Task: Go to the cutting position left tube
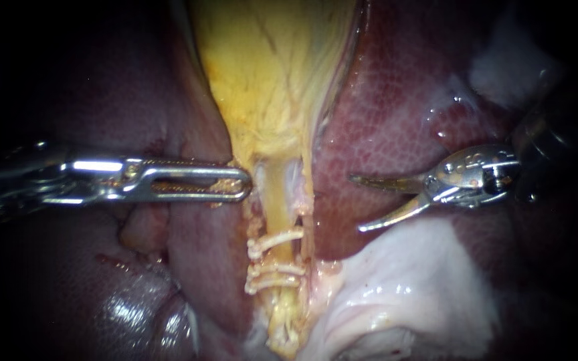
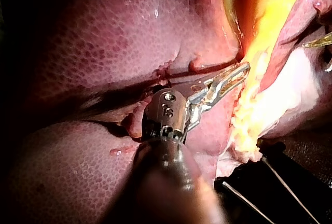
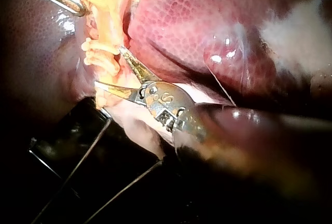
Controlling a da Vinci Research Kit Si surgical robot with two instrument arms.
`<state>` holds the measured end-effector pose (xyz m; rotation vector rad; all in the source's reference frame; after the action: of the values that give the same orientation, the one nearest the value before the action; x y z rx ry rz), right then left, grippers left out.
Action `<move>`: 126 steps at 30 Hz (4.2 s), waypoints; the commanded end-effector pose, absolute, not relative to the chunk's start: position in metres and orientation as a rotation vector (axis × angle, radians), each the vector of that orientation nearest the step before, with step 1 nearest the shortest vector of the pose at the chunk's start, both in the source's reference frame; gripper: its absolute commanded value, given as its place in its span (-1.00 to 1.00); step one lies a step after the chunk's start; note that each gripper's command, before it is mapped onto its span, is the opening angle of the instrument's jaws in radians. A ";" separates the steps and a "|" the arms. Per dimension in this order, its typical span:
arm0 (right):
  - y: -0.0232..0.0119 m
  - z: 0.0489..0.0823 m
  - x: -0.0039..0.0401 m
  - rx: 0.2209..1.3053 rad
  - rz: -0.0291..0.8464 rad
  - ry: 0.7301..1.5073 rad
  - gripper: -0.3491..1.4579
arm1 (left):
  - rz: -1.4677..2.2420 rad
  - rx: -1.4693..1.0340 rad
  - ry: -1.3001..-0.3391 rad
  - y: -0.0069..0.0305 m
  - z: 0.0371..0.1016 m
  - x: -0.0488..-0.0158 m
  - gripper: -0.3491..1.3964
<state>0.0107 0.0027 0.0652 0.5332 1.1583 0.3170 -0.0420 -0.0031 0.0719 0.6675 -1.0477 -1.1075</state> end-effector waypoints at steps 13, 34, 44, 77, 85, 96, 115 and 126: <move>0.0026 0.0656 0.0109 0.532 0.317 1.158 0.97 | -1.127 0.675 -1.038 -0.0009 0.0676 -0.0379 -1.00; -0.0027 0.0704 0.0157 0.628 0.261 1.155 0.97 | -1.138 0.670 -1.034 -0.0007 0.0677 -0.0365 -1.00; -0.0064 0.0753 0.0176 0.710 0.259 1.106 0.97 | -1.139 0.668 -1.034 -0.0007 0.0677 -0.0362 -1.00; -0.0077 0.0804 0.0210 0.794 0.284 1.059 0.97 | -1.141 0.667 -1.034 -0.0009 0.0673 -0.0362 -1.00; -0.0078 0.0802 0.0219 0.899 0.277 1.105 0.97 | -1.140 0.667 -1.034 -0.0007 0.0676 -0.0362 -1.00; -0.0078 0.0801 0.0233 1.003 0.247 1.129 0.94 | -1.140 0.667 -1.034 -0.0003 0.0684 -0.0361 -1.00; -0.0079 0.0805 0.0261 1.015 0.255 1.141 0.95 | -1.143 0.663 -1.034 0.0000 0.0690 -0.0369 -1.00; -0.0079 0.0805 0.0267 1.028 0.256 1.161 0.95 | -1.144 0.662 -1.034 0.0000 0.0691 -0.0370 -1.00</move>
<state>0.0268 -0.0079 0.0805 1.0284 1.1621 0.2558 -0.0371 0.0000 0.0691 0.6622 -1.0342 -1.1437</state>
